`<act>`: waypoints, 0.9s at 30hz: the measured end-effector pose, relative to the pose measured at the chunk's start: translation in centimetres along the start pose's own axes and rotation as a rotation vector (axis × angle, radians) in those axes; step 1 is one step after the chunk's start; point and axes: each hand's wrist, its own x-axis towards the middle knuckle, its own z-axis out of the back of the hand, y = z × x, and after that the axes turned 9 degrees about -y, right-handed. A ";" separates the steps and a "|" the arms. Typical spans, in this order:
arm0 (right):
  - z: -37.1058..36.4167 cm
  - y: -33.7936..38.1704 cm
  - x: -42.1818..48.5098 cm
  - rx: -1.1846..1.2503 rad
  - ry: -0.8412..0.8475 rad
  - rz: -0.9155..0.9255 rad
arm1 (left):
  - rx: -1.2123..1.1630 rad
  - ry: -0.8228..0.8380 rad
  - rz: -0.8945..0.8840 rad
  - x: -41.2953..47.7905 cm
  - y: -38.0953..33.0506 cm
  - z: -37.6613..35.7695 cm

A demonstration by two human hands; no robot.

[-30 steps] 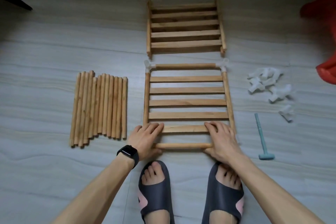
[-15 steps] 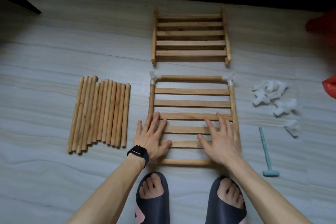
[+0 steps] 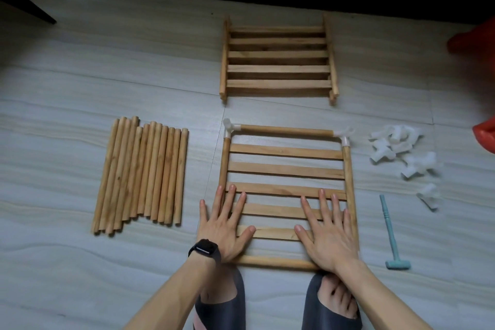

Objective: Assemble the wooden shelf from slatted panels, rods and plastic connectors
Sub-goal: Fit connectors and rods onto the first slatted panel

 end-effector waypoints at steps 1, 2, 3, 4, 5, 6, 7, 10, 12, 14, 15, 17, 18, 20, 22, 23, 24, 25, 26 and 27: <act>0.0 0.0 0.0 -0.004 0.005 -0.002 | -0.012 0.031 0.016 -0.1 -0.2 0.3; 0.0 0.1 0.0 -0.008 0.007 -0.004 | -0.027 0.044 0.019 -0.1 -0.4 0.8; 0.0 0.3 0.0 -0.006 0.002 -0.010 | -0.045 0.031 0.006 -0.1 -0.3 1.3; -0.1 0.5 0.1 0.007 -0.027 -0.017 | -0.085 -0.010 0.004 0.0 -0.1 2.0; 0.0 0.9 0.1 0.028 -0.076 -0.021 | -0.154 -0.106 0.022 0.1 0.3 2.7; 0.0 1.4 0.1 0.055 -0.132 -0.019 | -0.229 -0.230 0.078 0.1 1.0 3.4; 0.2 2.0 0.2 0.080 -0.177 -0.010 | -0.283 -0.336 0.172 0.3 1.8 4.2; 1.0 4.4 0.9 0.081 -0.192 0.076 | -0.168 -0.401 0.500 1.2 5.2 6.2; 1.3 5.8 1.4 0.046 -0.115 0.132 | 0.000 -0.311 0.585 1.5 7.2 6.9; 0.9 6.4 1.5 0.014 0.001 0.156 | 0.097 -0.203 0.553 1.6 8.5 7.2; 0.6 6.4 1.4 0.000 0.030 0.163 | 0.135 -0.162 0.521 1.6 8.8 7.2; 0.2 6.1 1.3 -0.015 0.045 0.164 | 0.182 -0.094 0.488 1.8 9.0 7.2; 0.2 6.0 1.2 -0.013 0.045 0.162 | 0.182 -0.068 0.486 2.0 8.8 7.4; 0.7 5.9 1.2 -0.015 0.053 0.164 | 0.067 -0.049 0.526 2.2 8.4 8.0; 1.6 6.1 1.2 -0.034 0.086 0.174 | -0.270 -0.077 0.570 2.2 8.0 8.4; 2.4 6.3 1.2 0.003 0.096 0.167 | -0.434 -0.104 0.551 2.0 7.7 8.6; 3.4 6.5 1.3 0.080 0.086 0.145 | -0.522 -0.136 0.492 1.7 7.3 8.9; 4.7 6.8 1.5 0.216 0.058 0.102 | -0.536 -0.164 0.406 1.4 6.7 9.3; 6.4 7.1 1.8 0.417 0.025 0.040 | -0.514 -0.188 0.308 1.1 6.1 9.6; 8.2 7.5 2.2 0.653 0.002 -0.029 | -0.472 -0.215 0.204 0.9 5.5 9.7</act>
